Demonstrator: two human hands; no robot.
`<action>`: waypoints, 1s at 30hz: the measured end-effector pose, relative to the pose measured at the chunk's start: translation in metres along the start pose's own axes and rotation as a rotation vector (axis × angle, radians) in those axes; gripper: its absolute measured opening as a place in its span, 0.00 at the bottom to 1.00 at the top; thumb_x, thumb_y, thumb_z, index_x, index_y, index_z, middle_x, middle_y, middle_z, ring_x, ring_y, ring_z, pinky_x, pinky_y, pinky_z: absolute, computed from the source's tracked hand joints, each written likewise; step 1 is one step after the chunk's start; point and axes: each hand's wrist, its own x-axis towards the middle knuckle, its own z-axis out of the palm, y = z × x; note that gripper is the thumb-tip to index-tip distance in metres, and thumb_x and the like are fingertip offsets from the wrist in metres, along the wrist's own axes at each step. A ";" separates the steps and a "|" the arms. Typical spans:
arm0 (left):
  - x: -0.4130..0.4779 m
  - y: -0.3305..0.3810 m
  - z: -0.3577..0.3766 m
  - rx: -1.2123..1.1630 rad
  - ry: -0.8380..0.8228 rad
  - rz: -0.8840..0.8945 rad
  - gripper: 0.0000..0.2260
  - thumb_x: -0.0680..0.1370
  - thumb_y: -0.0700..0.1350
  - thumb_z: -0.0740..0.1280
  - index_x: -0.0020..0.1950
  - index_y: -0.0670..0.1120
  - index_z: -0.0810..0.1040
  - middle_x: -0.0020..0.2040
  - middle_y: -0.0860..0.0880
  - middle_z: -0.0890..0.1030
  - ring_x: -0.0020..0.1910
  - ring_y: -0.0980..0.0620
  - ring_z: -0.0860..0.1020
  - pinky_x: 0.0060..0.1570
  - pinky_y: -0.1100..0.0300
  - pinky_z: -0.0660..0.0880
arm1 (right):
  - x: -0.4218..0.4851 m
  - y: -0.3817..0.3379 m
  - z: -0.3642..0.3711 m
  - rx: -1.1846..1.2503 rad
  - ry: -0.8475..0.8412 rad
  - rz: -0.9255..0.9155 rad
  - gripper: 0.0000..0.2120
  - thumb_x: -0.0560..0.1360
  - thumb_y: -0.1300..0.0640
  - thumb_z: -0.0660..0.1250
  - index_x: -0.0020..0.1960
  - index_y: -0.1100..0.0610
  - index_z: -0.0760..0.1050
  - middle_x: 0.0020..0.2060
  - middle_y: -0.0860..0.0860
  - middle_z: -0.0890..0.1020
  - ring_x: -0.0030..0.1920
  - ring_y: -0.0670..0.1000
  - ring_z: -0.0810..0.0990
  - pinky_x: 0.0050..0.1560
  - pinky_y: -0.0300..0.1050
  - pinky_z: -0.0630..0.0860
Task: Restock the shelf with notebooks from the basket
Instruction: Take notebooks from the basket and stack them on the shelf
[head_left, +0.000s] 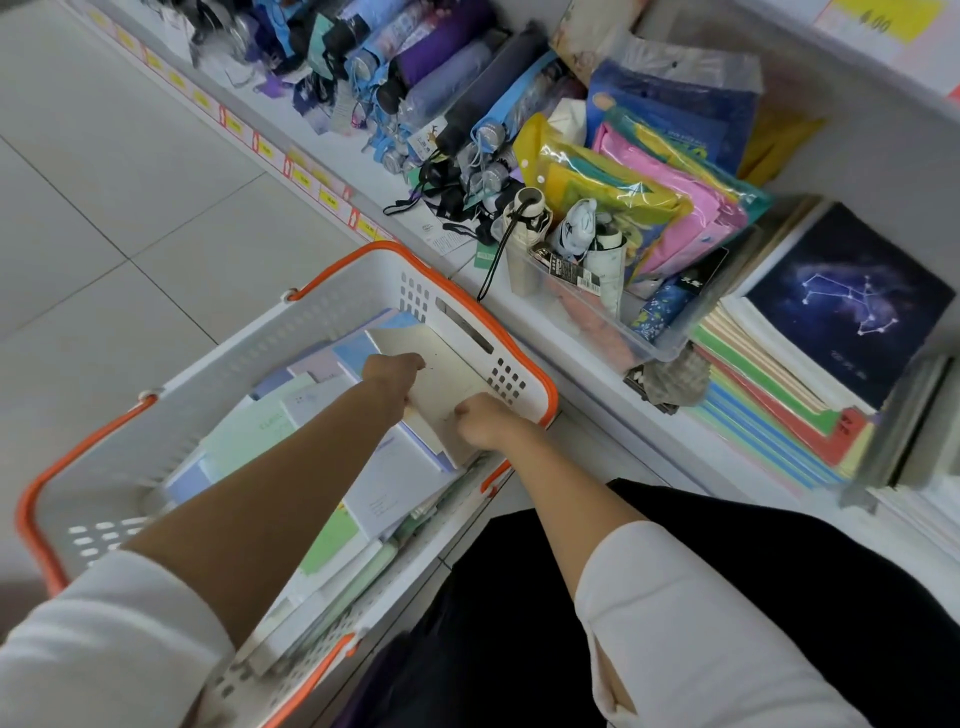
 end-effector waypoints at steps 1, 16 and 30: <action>0.001 -0.002 0.001 0.115 0.060 0.051 0.17 0.77 0.38 0.65 0.65 0.37 0.71 0.59 0.37 0.76 0.56 0.39 0.77 0.51 0.53 0.75 | 0.001 0.000 0.000 0.013 0.006 0.002 0.18 0.81 0.58 0.54 0.67 0.62 0.72 0.64 0.58 0.75 0.63 0.58 0.73 0.58 0.47 0.70; 0.010 -0.006 -0.013 -0.020 0.204 0.270 0.28 0.71 0.35 0.72 0.68 0.48 0.67 0.63 0.43 0.71 0.54 0.44 0.76 0.48 0.56 0.76 | 0.000 -0.003 -0.001 0.019 -0.019 0.014 0.21 0.81 0.58 0.52 0.72 0.58 0.69 0.69 0.56 0.72 0.67 0.59 0.70 0.64 0.50 0.68; -0.011 0.017 -0.046 -0.055 -0.009 0.312 0.35 0.78 0.29 0.60 0.77 0.60 0.56 0.65 0.45 0.71 0.59 0.41 0.74 0.49 0.48 0.80 | -0.044 -0.008 -0.009 0.205 0.160 -0.086 0.25 0.77 0.63 0.55 0.74 0.53 0.65 0.71 0.54 0.69 0.67 0.57 0.70 0.65 0.49 0.71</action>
